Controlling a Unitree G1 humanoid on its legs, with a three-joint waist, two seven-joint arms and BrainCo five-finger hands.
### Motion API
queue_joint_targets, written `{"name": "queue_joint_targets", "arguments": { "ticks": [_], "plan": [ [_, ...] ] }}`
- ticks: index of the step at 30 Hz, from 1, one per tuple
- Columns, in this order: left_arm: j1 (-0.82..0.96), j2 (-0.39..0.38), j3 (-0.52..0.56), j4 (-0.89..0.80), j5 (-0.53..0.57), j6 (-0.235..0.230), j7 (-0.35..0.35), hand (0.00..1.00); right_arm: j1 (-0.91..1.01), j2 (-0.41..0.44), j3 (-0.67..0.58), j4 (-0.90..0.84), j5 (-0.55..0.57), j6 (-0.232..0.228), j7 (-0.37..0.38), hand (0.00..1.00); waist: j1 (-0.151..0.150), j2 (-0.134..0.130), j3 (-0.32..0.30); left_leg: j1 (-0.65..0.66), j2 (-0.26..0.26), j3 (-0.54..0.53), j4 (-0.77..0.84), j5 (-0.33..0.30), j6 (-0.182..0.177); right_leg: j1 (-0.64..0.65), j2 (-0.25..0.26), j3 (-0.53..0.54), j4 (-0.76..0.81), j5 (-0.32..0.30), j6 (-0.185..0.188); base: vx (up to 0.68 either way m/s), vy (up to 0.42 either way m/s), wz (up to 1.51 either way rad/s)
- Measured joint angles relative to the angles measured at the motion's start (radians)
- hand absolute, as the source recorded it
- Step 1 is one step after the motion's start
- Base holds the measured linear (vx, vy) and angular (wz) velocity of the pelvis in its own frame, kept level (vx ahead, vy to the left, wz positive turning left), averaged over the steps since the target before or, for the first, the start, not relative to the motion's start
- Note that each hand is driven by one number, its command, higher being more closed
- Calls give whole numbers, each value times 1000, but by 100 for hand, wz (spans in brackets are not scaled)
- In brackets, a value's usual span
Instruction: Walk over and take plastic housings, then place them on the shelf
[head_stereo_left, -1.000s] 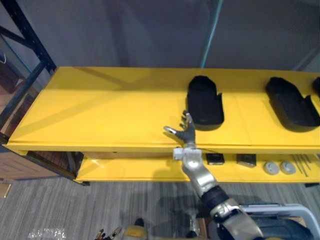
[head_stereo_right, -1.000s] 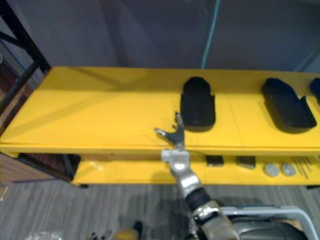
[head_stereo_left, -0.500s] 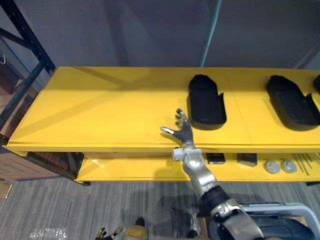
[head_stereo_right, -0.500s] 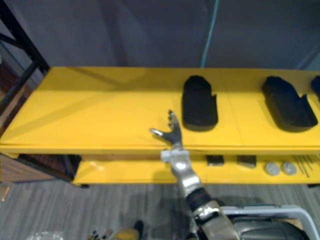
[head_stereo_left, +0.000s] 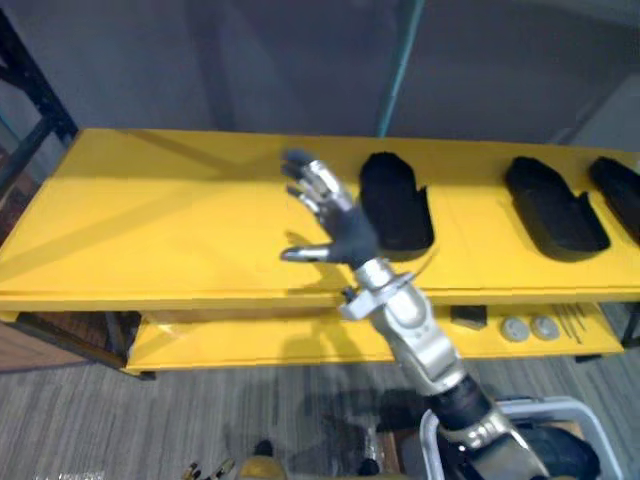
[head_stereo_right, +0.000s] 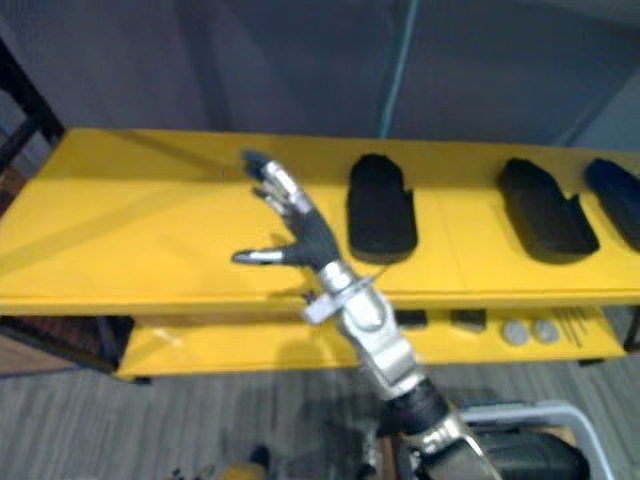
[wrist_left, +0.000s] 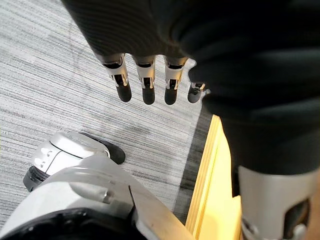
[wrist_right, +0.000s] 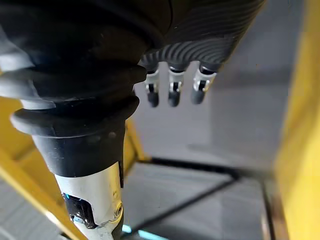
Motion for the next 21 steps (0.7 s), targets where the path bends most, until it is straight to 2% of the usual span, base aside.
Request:
{"name": "queue_joint_targets", "arguments": {
  "ticks": [2, 5, 7, 8, 10, 11, 16, 18, 19, 20, 21],
  "plan": [
    [0, 1, 0, 7, 0, -8, 0, 0, 79, -36, -56, -34, 14, 9, 10, 0, -6, 0, 0, 13, 0, 12, -2, -3, 2, 1, 0, 17, 4, 0, 0, -18, 12, -23],
    [10, 2, 0, 19, 0, -26, 0, 0, 219, -61, -150, -72, 55, 15, 42, 0, -33, -2, -5, 17, 0, 30, -1, -8, 2, -4, 1, 32, 5, -1, -1, -15, 11, -17],
    [22, 0, 0, 19, 0, -35, -1, 0, 297, -65, -202, -88, 85, 15, 71, 0, -51, -2, -7, 19, 2, 47, -1, -12, 2, -15, 5, 51, 8, 0, -1, -4, 8, -29],
    [29, -1, 0, 19, -1, -39, -2, 0, 376, -65, -245, -98, 120, 11, 108, 0, -63, -1, -8, 29, 5, 62, -2, -17, 0, -16, 9, 68, 8, 0, -1, 9, 5, -24],
    [31, -2, -1, 21, -1, -39, -8, 0, 437, -64, -266, -98, 155, 7, 139, 0, -72, 4, -13, 34, 8, 71, -1, -22, -2, -16, 12, 76, 8, 0, -1, 16, 3, -20],
    [35, -5, -19, 19, -2, -39, -36, 0, 567, -41, -304, -67, 274, -19, 274, 0, -108, 34, -46, 46, 8, 94, -3, -26, -3, -20, 13, 93, 9, -1, 0, 5, -1, -8],
    [34, -5, -20, 19, -2, -39, -36, 0, 571, -41, -305, -65, 274, -21, 275, 0, -110, 35, -45, 45, 8, 95, -3, -26, -3, -22, 13, 94, 9, -1, 0, 0, 0, 0],
    [26, -5, -21, 18, -1, -38, -37, 0, 587, -41, -322, -61, 274, -23, 274, 0, -116, 43, -48, 27, 8, 94, 2, -26, -3, -37, 12, 94, 15, -1, 0, -1, 0, 5],
    [17, -5, -23, 18, 0, -37, -39, 0, 593, -40, -351, -60, 274, -23, 270, 0, -124, 42, -49, 9, 6, 87, 18, -26, -2, -43, 7, 86, 18, -1, 0, -11, 1, 22],
    [7, -4, -28, 18, 1, -35, -41, 0, 593, -39, -384, -59, 274, -23, 254, 0, -135, 56, -39, -10, 2, 88, 41, -26, -2, -45, 0, 76, 22, -2, -1, -20, 2, 25],
    [-1, -4, -35, 18, 1, -33, -41, 0, 593, -39, -403, -59, 274, -24, 246, 0, -141, 56, -35, -16, 0, 91, 53, -26, -2, -45, -3, 74, 26, -2, -2, -44, 9, 22]
  ]
}}
